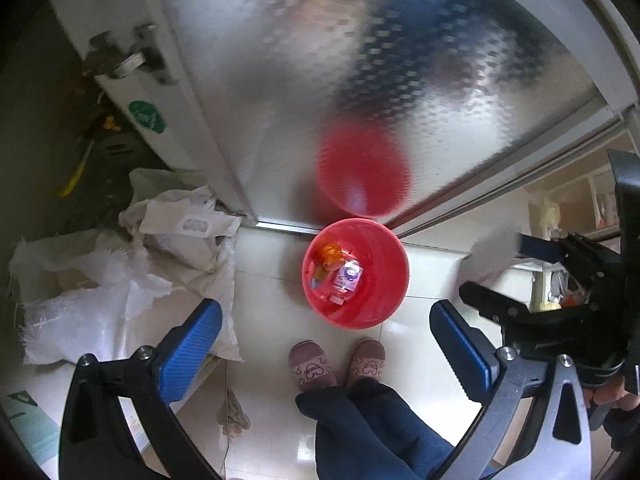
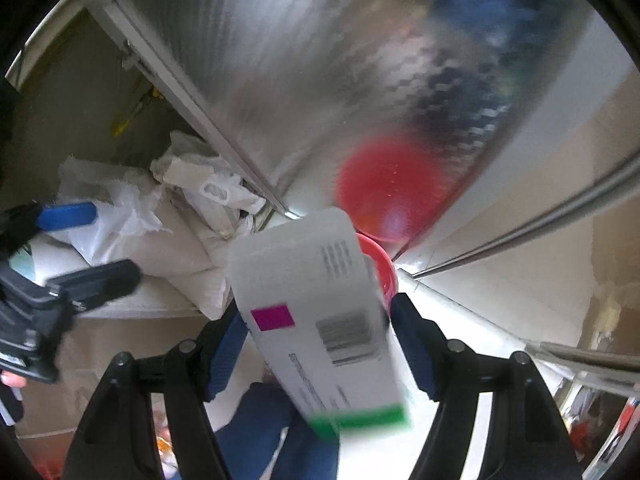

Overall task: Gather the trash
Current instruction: 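Open the left gripper over the red bin to drop the orange cup, then open the right gripper over the red bin and raise both tools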

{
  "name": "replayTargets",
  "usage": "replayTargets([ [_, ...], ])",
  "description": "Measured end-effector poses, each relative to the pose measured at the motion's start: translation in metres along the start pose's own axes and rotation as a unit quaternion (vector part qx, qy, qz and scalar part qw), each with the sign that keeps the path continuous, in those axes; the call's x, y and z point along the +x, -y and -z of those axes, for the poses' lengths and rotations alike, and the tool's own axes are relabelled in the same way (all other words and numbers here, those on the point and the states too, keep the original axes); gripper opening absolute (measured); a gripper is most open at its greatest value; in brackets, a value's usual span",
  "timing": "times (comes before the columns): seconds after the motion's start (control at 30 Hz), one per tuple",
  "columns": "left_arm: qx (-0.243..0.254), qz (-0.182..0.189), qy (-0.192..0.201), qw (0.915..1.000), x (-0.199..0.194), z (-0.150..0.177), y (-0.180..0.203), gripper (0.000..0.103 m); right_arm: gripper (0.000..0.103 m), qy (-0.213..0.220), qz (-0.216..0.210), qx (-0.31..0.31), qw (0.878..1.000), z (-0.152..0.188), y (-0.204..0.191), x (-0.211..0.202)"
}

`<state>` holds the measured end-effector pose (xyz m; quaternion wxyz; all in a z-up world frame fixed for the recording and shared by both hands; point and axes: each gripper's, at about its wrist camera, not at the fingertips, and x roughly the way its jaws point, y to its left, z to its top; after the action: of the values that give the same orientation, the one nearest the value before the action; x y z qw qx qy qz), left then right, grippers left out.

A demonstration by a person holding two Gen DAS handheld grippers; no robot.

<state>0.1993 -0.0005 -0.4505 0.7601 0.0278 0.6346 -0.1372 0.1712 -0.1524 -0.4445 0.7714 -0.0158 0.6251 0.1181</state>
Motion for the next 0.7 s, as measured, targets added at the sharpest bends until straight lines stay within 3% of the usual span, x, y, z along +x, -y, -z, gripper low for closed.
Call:
replayTargets([
  [0.1,-0.003,-0.004,-0.001,1.0000,-0.006,0.002,-0.005,0.103,0.097,0.012,0.011,-0.020,1.000,0.002,-0.005,-0.006],
  [0.3,0.001,-0.002,0.005,1.0000,-0.050,0.007,0.003,0.103,0.100,0.015,0.001,-0.007,1.000,0.007,-0.006,-0.045],
  [0.47,0.006,0.006,0.024,0.9997,-0.117,0.008,0.013,0.103,0.100,0.031,-0.009,0.000,0.999,0.007,-0.016,-0.111],
  [0.7,0.012,-0.001,0.067,0.9977,-0.216,0.001,0.023,0.103,0.102,0.105,-0.006,-0.025,0.994,-0.013,-0.030,-0.226],
])
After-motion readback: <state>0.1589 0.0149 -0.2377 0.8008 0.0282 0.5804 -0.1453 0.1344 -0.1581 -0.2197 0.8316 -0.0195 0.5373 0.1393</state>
